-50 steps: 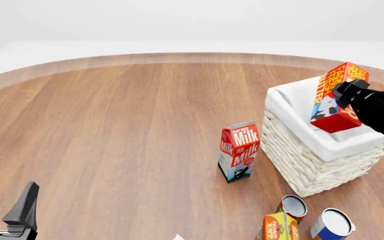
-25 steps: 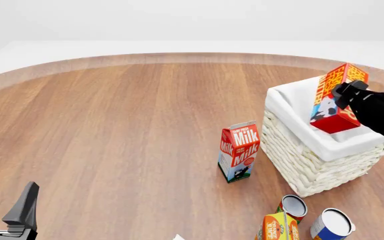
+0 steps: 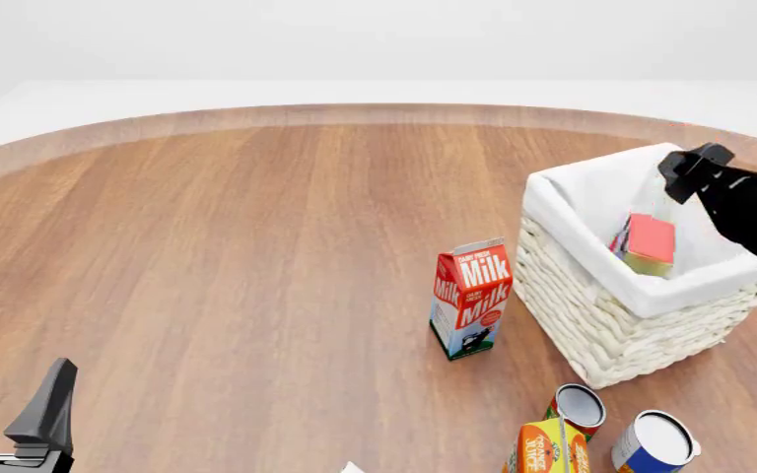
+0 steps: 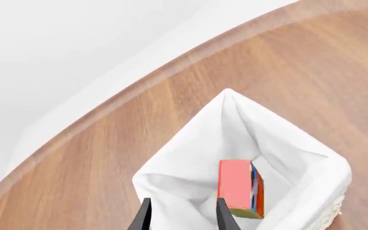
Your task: Pick up the cream cheese box and the butter, and put them in the basket.
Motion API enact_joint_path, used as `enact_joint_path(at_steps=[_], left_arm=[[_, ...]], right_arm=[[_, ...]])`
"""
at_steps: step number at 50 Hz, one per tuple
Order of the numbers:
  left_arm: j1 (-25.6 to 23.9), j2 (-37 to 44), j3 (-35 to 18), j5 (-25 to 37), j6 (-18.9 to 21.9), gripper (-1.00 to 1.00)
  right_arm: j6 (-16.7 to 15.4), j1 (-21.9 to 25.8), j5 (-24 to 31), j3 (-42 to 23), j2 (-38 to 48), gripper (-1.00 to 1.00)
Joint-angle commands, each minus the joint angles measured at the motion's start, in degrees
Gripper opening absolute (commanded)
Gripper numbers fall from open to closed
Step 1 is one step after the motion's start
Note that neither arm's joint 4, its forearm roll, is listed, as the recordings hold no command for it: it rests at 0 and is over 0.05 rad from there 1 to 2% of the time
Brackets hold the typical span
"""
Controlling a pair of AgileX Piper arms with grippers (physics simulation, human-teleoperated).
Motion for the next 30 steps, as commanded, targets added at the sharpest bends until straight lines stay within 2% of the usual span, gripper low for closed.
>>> enact_joint_path(at_steps=[1,12,19,29,30], left_arm=[[0.0,0.0,0.0,0.0,0.0,1.0],[0.0,0.0,0.0,0.0,0.0,1.0],[0.0,0.0,0.0,0.0,0.0,1.0],[0.0,0.0,0.0,0.0,0.0,1.0],[0.0,0.0,0.0,0.0,0.0,1.0]], right_arm=[[-0.4,0.06,0.16,-0.38,-0.36,1.0],[-1.84,2.12,3.13,-1.65,-3.0,1.0],[-3.31,5.14,6.34,-3.0,-5.64,1.0],[-5.93,11.59,11.34,-5.3,-8.95,1.0],[-6.81,13.46,12.08,-5.75,-9.26,1.0]])
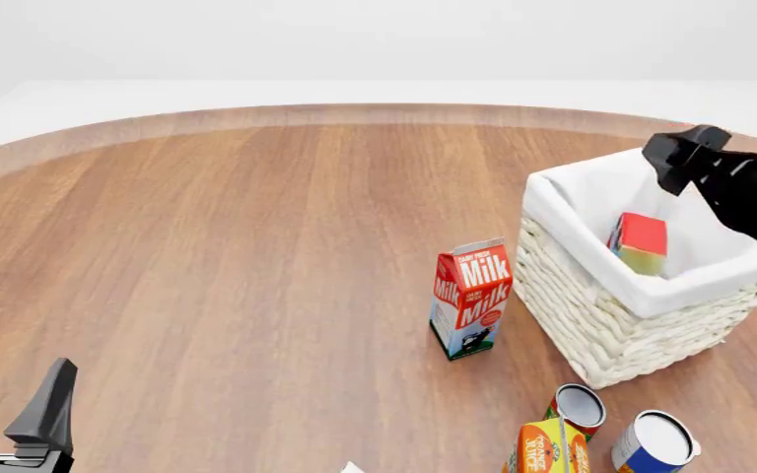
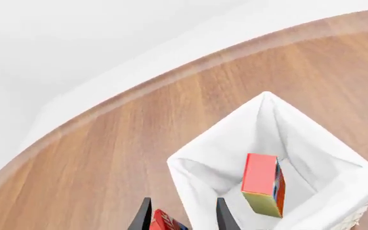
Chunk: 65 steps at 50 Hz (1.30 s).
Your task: Pick up the cream cheese box and the butter, and put them in the basket.
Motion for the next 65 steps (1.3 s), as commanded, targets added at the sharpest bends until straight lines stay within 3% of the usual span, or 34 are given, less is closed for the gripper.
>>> enact_joint_path(at_steps=[1,14,23,28,46,65], left_arm=[[0.0,0.0,0.0,0.0,0.0,1.0],[0.0,0.0,0.0,0.0,0.0,1.0],[0.0,0.0,0.0,0.0,0.0,1.0],[0.0,0.0,0.0,0.0,0.0,1.0],[0.0,0.0,0.0,0.0,0.0,1.0],[0.0,0.0,0.0,0.0,0.0,1.0]], right_arm=[[-2.86,6.55,4.61,-2.22,-3.05,1.0],[-7.59,16.53,11.71,-8.95,-4.44,1.0],[-10.04,21.84,12.49,-10.12,-3.02,1.0],[-12.95,25.55,13.61,-11.42,-1.38,1.0],[-17.91,33.88,12.76,-11.72,3.37,1.0],[-20.27,41.15,11.56,-11.21,8.27,1.0]])
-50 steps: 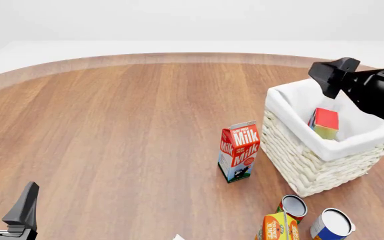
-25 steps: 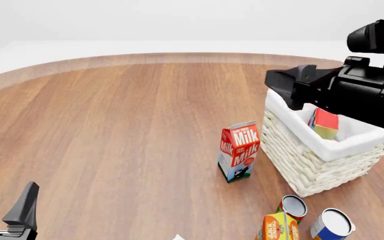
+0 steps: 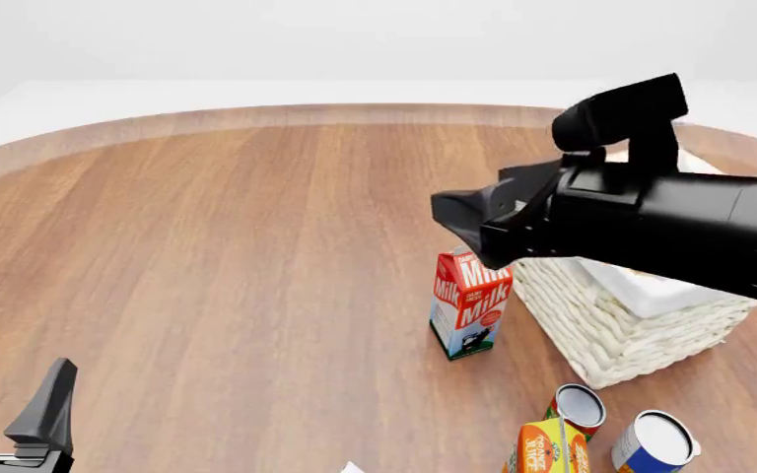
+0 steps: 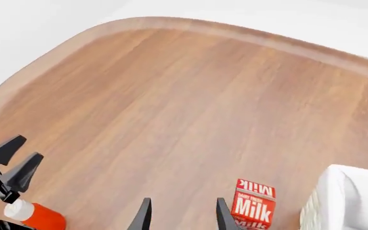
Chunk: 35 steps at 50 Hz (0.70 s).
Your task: Pick up the cream cheese box and the butter, and put them in the basket.
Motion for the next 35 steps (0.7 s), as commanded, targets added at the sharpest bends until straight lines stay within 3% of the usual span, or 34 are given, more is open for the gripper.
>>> enact_joint_path(at_steps=[1,19,35], left_arm=[[0.0,0.0,0.0,0.0,0.0,1.0],[0.0,0.0,0.0,0.0,0.0,1.0],[0.0,0.0,0.0,0.0,0.0,1.0]], right_arm=[[-1.7,3.98,-0.76,0.35,3.25,1.0],[-3.22,10.72,-0.38,-3.53,8.8,1.0],[-4.75,13.75,-0.55,-4.31,11.64,1.0]])
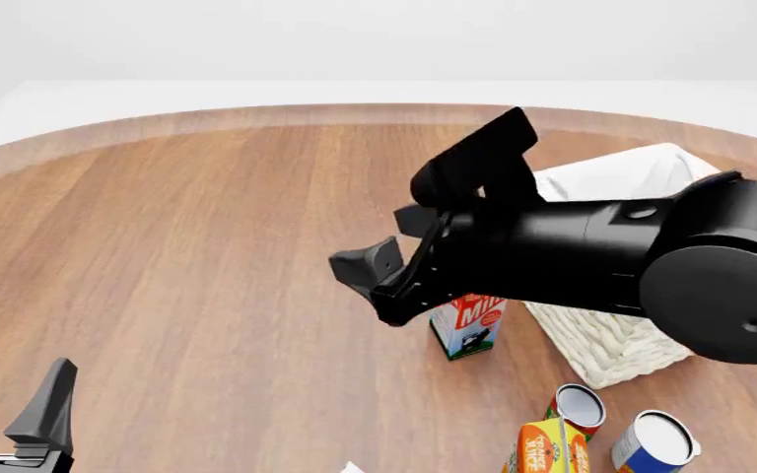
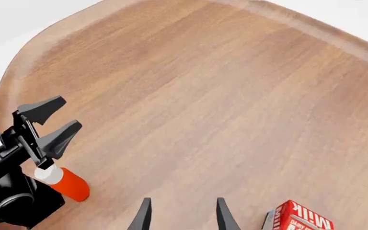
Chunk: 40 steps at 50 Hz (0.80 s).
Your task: Pick up the cream cheese box and the butter, and put them in the basket.
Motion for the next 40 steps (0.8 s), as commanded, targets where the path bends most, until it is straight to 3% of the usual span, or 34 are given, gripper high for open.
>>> enact_joint_path(at_steps=[1,13,40], left_arm=[[0.0,0.0,0.0,0.0,0.0,1.0],[0.0,0.0,0.0,0.0,0.0,1.0],[0.0,0.0,0.0,0.0,0.0,1.0]], right_arm=[[-1.11,2.32,-0.24,-0.38,2.38,1.0],[0.17,1.94,-0.6,2.14,5.12,1.0],[3.06,8.48,-1.5,0.92,10.61,1.0]])
